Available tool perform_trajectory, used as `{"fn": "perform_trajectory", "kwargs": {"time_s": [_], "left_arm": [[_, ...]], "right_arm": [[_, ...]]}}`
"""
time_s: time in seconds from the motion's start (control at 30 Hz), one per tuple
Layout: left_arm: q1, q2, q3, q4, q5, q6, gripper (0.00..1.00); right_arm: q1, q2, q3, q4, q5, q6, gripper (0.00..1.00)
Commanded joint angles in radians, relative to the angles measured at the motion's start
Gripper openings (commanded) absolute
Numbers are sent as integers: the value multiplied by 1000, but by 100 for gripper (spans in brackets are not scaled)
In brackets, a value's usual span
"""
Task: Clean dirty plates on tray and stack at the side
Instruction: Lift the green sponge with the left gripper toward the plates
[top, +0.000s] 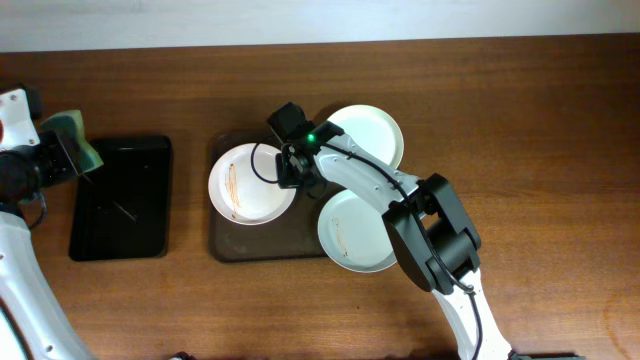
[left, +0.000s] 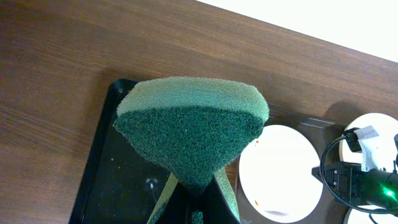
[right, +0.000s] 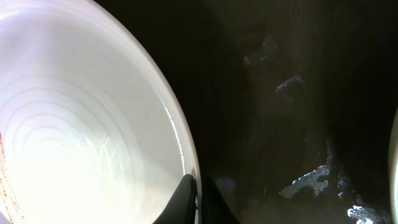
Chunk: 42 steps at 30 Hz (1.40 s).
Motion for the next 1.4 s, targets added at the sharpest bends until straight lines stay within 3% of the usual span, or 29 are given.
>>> {"fn": "perform_trajectory", "kwargs": {"time_s": [0.0,0.8,0.97,1.07,1.17,1.23,1.3,1.37], "left_arm": [[-1,-19,12,6,-3,17,1],[-3,-19,11,21,-3,17,1],[-74,-5,6,46,-14,6,1],[-131,94,-19,29,-294,-202,1],[-164,230,-51,10,-408,-300,1],[-165,316,-51,-35,-332,-297,0],[-166,317,-51,-42,-120,-194,1],[-218,318,-51,-45,-39,-149,0]], "right_arm": [[3,23,-7,-4,20,-13,4],[3,23,-7,-1,20,-13,4],[3,23,-7,0,20,-13,4],[3,23,-7,2,19,-13,4],[3,23,-7,2,19,-13,4],[3,23,-7,-2,19,-13,4],[2,23,-7,2,9,-13,4],[-5,23,-7,9,-43,-13,4]]}}
